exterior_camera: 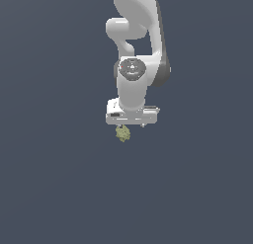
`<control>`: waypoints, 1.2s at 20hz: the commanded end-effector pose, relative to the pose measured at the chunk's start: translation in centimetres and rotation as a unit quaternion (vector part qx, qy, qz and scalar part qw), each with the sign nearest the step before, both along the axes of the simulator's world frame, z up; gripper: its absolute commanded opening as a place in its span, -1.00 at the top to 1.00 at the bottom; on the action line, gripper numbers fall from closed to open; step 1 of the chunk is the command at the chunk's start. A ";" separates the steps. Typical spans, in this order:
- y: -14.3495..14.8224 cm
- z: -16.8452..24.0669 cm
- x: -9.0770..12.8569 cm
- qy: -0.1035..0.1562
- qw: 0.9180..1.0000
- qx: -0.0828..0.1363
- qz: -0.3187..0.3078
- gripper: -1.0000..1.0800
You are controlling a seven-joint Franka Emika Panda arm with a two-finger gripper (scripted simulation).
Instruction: Pick up the object and move it to a goal position.
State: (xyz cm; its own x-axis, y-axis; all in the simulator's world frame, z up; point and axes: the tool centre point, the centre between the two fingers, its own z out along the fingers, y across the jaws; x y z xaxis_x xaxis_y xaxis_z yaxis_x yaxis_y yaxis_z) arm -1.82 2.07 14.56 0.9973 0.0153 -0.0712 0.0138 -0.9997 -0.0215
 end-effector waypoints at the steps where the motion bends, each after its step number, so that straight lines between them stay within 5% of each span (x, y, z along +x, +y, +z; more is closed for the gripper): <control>1: 0.0 0.0 0.0 0.000 1.000 0.000 0.000 -0.92; 11: -2.4 0.9 0.3 0.000 0.999 0.003 -0.033 -0.92; 24: -2.6 0.0 -0.1 -0.005 1.000 0.002 0.006 -0.92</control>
State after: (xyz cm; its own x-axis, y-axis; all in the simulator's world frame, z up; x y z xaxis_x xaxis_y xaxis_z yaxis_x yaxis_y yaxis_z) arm -1.83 -0.47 14.76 0.9980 0.0103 -0.0629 0.0087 -0.9996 -0.0259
